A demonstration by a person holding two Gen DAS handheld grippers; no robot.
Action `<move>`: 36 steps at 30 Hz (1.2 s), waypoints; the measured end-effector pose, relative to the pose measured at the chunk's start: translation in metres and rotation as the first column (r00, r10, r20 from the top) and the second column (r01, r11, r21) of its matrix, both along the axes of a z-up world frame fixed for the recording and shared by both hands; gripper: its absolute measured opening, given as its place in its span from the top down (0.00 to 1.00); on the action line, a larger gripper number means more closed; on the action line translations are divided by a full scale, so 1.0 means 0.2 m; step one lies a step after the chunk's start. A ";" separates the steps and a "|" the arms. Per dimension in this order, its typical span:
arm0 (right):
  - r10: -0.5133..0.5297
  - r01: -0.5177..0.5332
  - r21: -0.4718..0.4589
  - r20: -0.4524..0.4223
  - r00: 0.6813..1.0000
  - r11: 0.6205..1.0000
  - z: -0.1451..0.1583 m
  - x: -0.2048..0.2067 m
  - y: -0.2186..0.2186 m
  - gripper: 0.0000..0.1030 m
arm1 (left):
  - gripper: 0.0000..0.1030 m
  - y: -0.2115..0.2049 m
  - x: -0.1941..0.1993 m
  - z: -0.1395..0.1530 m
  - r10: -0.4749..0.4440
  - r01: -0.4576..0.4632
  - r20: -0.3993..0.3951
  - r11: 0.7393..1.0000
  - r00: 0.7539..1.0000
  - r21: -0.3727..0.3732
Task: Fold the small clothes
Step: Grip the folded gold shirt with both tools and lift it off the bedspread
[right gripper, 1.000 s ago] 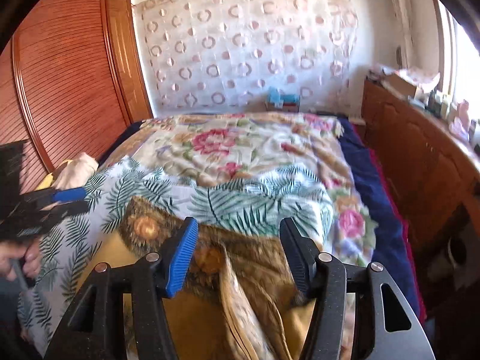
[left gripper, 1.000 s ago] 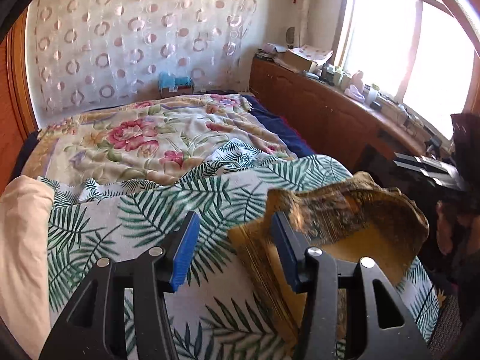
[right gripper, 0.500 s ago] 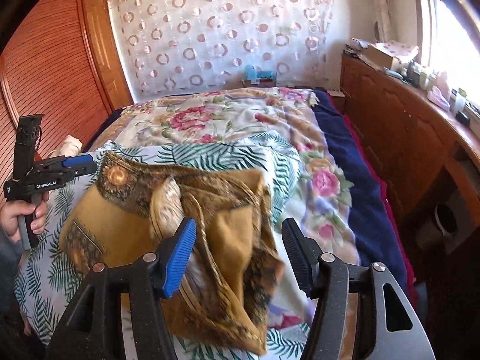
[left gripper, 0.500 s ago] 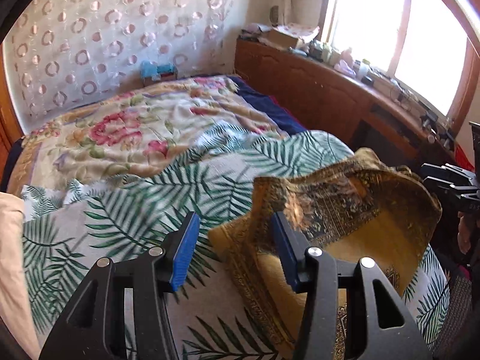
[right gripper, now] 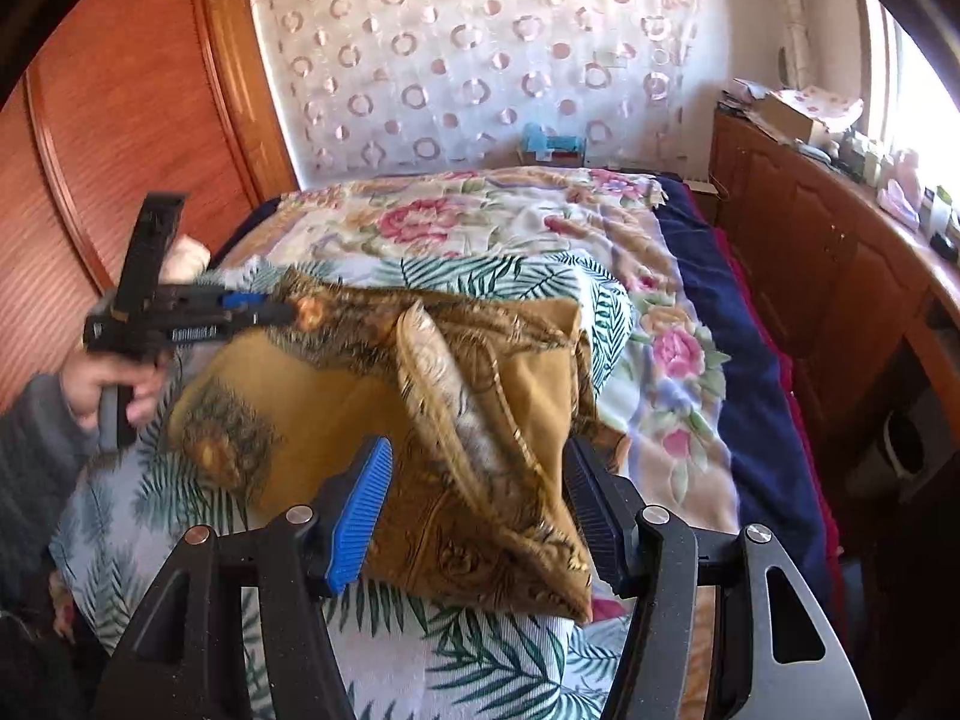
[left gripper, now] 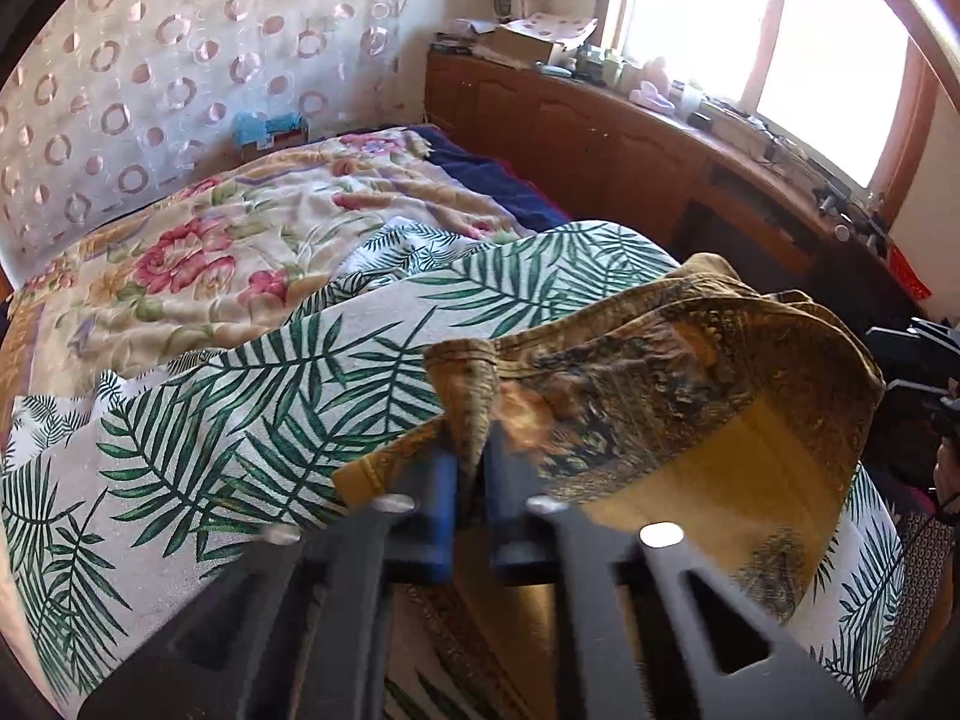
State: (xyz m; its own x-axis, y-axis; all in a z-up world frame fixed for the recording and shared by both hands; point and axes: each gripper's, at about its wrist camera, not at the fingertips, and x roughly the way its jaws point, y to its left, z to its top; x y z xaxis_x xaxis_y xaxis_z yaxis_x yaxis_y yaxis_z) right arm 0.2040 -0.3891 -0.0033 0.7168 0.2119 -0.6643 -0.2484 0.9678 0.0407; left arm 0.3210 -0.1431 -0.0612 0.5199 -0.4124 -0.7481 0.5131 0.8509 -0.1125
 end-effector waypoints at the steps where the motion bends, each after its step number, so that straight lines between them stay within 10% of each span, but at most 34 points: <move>1: 0.000 0.000 -0.024 -0.011 1.000 1.000 -0.01 0.01 0.01 0.40 | 0.95 0.00 -0.01 0.01 0.005 -0.005 0.015 1.000 1.000 0.005; 6: -0.078 0.080 -0.092 0.031 0.996 0.993 0.00 0.14 -0.05 0.46 | 0.96 0.11 -0.09 0.10 0.043 -0.041 0.063 0.999 0.997 -0.033; 13: -0.102 0.107 0.081 -0.066 0.993 0.991 -0.04 0.36 -0.14 0.47 | 0.94 0.16 -0.07 0.00 0.069 -0.069 0.005 0.997 0.998 -0.025; 19: -0.057 0.065 0.085 -0.093 0.994 0.994 -0.09 0.42 -0.11 0.47 | 0.59 0.17 0.00 -0.06 0.116 -0.116 -0.039 0.993 0.992 0.001; 31: 0.016 -0.011 0.067 -0.084 0.996 0.998 -0.16 0.50 -0.10 0.51 | 0.59 0.13 0.04 -0.12 0.096 -0.099 -0.083 0.994 0.992 -0.040; 36: 0.060 -0.053 0.091 -0.079 0.995 0.994 -0.20 0.49 -0.09 0.79 | 0.91 0.11 0.02 -0.09 0.057 -0.066 -0.109 0.994 0.992 -0.082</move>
